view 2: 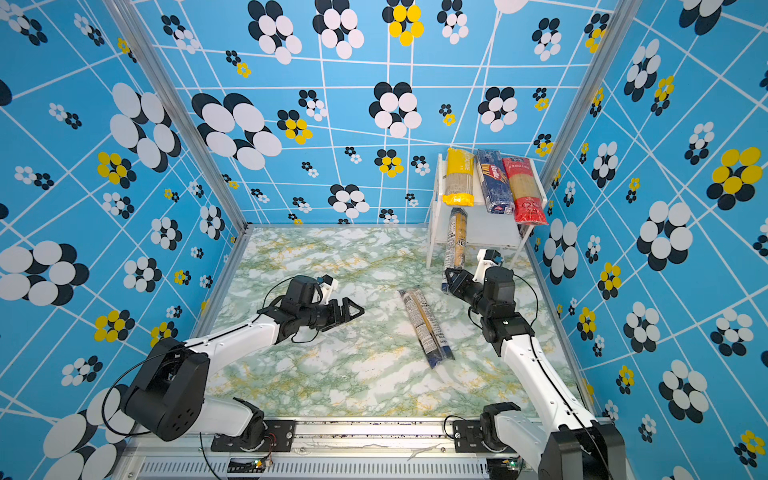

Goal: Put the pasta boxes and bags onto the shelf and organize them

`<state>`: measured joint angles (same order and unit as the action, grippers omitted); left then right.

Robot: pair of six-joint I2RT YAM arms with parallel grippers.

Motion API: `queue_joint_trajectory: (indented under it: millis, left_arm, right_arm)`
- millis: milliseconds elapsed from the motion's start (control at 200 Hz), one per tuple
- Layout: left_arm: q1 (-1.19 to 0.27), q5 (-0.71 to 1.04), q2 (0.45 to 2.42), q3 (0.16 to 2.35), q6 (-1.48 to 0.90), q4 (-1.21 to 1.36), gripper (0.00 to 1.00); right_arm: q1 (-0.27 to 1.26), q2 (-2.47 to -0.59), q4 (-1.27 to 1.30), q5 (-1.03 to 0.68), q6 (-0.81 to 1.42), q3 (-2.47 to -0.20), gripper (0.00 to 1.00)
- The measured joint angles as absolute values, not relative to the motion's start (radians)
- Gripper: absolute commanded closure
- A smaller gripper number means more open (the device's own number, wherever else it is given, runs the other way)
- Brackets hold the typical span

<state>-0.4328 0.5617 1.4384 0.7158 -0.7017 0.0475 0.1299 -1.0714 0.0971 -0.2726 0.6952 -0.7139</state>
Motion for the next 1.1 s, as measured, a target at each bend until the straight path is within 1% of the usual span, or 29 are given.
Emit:
queue_joint_trajectory:
  millis: [145, 425, 795, 1100]
  left_arm:
    - [-0.433, 0.561, 1.438, 0.716, -0.702, 0.047, 0.01]
    - [-0.433, 0.561, 1.438, 0.716, -0.702, 0.047, 0.01]
    - [-0.433, 0.561, 1.438, 0.716, -0.702, 0.047, 0.01]
    - [-0.433, 0.565, 1.438, 0.716, -0.694, 0.048, 0.01]
  right_arm:
    - [0.129, -1.108, 0.123, -0.279, 0.699, -0.73, 1.0]
    - [0.078, -1.189, 0.149, -0.299, 0.722, -0.773, 1.0]
    - [0.068, -1.261, 0.178, -0.324, 0.722, -0.837, 1.0]
    - [0.068, -1.322, 0.244, -0.324, 0.731, -0.839, 1.0]
